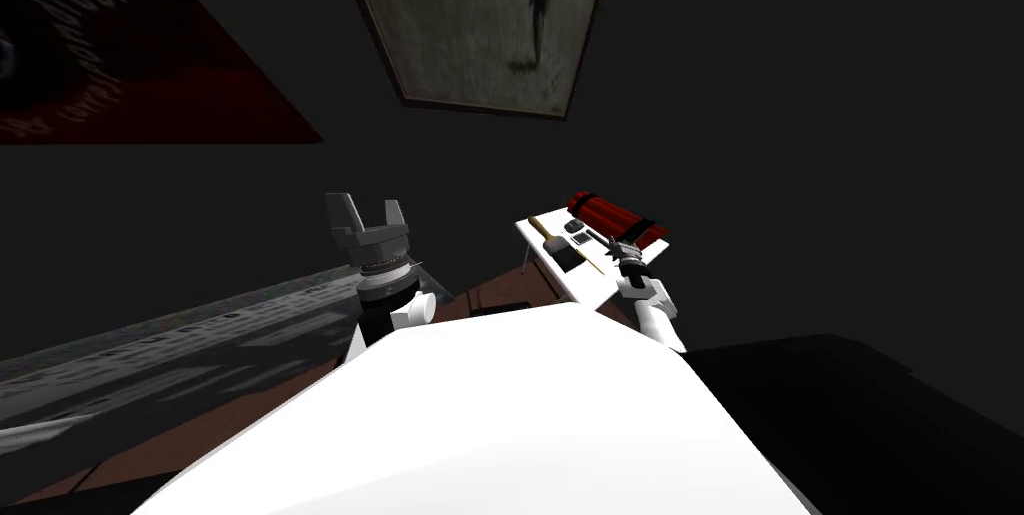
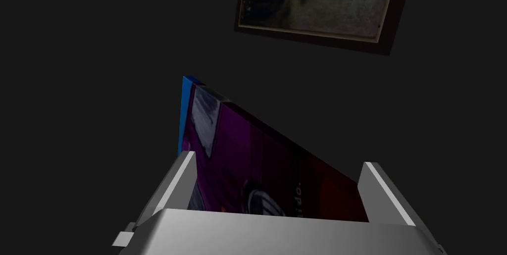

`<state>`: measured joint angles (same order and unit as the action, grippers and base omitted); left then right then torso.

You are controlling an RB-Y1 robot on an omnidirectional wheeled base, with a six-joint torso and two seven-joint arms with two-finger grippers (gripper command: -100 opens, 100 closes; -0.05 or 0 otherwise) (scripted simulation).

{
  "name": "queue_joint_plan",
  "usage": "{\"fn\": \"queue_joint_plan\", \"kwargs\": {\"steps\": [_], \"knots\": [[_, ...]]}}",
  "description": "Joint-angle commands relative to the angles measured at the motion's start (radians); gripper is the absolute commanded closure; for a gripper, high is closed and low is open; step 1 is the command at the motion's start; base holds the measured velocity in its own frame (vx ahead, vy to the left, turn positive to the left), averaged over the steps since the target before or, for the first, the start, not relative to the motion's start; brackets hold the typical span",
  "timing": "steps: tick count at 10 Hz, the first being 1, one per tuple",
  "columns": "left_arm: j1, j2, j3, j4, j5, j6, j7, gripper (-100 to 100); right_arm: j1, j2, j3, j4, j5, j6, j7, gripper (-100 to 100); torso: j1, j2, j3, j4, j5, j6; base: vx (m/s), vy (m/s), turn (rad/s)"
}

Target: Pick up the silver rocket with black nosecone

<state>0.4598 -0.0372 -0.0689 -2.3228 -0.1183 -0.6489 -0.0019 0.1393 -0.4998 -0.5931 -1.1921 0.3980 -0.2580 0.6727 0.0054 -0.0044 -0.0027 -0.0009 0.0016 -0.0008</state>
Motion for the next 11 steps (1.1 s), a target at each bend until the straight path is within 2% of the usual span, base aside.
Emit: {"fn": "queue_joint_plan", "kwargs": {"steps": [1, 2, 3, 4, 6, 7, 8, 9, 10, 11], "knots": [[0.000, 0.000, 0.000, 0.000, 0.000, 0.000, 0.000, 0, -0.011, -0.011, 0.017, 0.044, -0.010, -0.015, 0.003, -100, 0.000, 0.000, 0.000, 0.000, 0.000, 0.000, 0.036, 0.045, -0.095], [0.000, 0.000, 0.000, 0.000, 0.000, 0.000, 0.000, 0, -0.058, -0.050, 0.049, 0.075, -0.030, -0.050, 0.011, -100, 0.000, 0.000, 0.000, 0.000, -0.001, 0.000, 0.037, 0.038, -0.197], [0.000, 0.000, 0.000, 0.000, 0.000, 0.000, 0.000, 0, -0.058, -0.050, 0.049, 0.122, -0.030, -0.050, 0.011, -100, -0.001, 0.000, 0.000, 0.000, -0.001, 0.000, 0.029, 0.042, -0.103], [0.000, 0.000, 0.000, 0.000, 0.000, 0.000, 0.000, 0, -0.106, -0.089, 0.081, 0.152, -0.050, -0.085, 0.020, -100, -0.001, 0.000, 0.000, -0.001, -0.001, -0.001, 0.035, 0.048, -0.221], [0.000, 0.000, 0.000, 0.000, 0.000, 0.000, 0.000, 0, -0.106, -0.089, 0.081, 0.200, -0.050, -0.085, 0.020, -100, 0.000, 0.000, 0.000, -0.001, -0.001, -0.001, 0.018, 0.035, -0.044], [0.000, 0.000, 0.000, 0.000, 0.000, 0.000, 0.000, 0, -0.154, -0.128, 0.113, 0.244, -0.070, -0.120, 0.028, -100, -0.002, 0.001, 0.000, 0.000, -0.001, -0.001, 0.025, 0.041, -0.183], [0.000, 0.000, 0.000, 0.000, 0.000, 0.000, 0.000, 0, -0.154, -0.128, 0.113, 0.277, -0.070, -0.120, 0.028, -100, -0.001, 0.000, 0.000, 0.000, -0.001, 0.000, 0.026, 0.042, -0.130], [0.000, 0.000, 0.000, 0.000, 0.000, 0.000, 0.000, 0, -0.199, -0.167, 0.145, 0.309, -0.090, -0.155, 0.036, -100, -0.001, 0.000, 0.000, 0.000, -0.001, -0.001, 0.035, 0.048, -0.192], [0.000, 0.000, 0.000, 0.000, 0.000, 0.000, 0.000, 0, -0.201, -0.167, 0.145, 0.347, -0.090, -0.155, 0.036, -100, 0.000, 0.000, 0.000, -0.001, -0.001, -0.001, 0.026, 0.051, -0.102], [0.000, 0.000, 0.000, 0.000, 0.000, 0.000, 0.000, 0, -0.201, -0.167, 0.145, 0.356, -0.090, -0.155, 0.036, -100, 0.000, 0.000, 0.000, -0.001, -0.001, -0.001, 0.009, 0.023, 0.008]]}}
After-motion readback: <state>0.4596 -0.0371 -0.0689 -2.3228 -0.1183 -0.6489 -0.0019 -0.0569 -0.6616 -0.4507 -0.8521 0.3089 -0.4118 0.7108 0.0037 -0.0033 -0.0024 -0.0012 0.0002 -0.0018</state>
